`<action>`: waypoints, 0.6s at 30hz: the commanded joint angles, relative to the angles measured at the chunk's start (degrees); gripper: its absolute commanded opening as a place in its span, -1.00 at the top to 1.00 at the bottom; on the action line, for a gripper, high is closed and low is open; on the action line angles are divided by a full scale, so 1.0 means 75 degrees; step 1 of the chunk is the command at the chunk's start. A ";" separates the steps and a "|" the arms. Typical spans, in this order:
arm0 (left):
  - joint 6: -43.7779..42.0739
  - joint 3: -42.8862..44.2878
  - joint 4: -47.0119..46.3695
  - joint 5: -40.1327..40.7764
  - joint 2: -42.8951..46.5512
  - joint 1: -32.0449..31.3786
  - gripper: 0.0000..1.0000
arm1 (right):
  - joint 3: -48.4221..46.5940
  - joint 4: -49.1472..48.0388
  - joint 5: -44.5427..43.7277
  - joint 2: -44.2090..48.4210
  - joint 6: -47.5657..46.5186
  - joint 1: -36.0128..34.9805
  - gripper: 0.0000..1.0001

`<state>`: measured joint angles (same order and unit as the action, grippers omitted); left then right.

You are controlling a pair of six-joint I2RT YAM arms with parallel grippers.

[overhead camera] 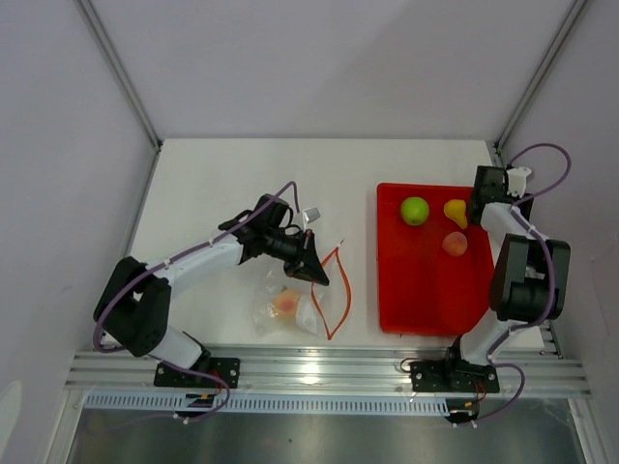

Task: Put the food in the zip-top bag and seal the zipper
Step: Pick up the fake vegetable at the center of the board.

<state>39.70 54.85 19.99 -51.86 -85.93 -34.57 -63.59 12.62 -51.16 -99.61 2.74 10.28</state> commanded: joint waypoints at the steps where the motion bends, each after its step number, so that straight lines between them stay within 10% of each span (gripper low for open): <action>1: 0.0062 -0.0059 -0.0298 -0.0129 0.0441 -0.0020 0.99 | -0.0017 0.0530 -0.0117 0.0987 0.0290 -0.0608 1.00; 8: 0.0073 -0.0212 -0.0286 0.0082 0.0979 -0.0032 0.99 | -0.0134 0.1515 0.0503 0.2429 0.0840 -0.2108 1.00; 18: 0.0062 -0.0411 0.0228 0.0514 0.1858 -0.0032 0.99 | -0.0370 0.1882 0.4835 0.4666 0.0759 -0.4358 1.00</action>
<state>40.07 51.62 20.64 -49.54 -75.37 -34.57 -65.17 26.79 -29.19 -69.67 7.94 -19.22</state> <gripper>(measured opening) 0.005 0.547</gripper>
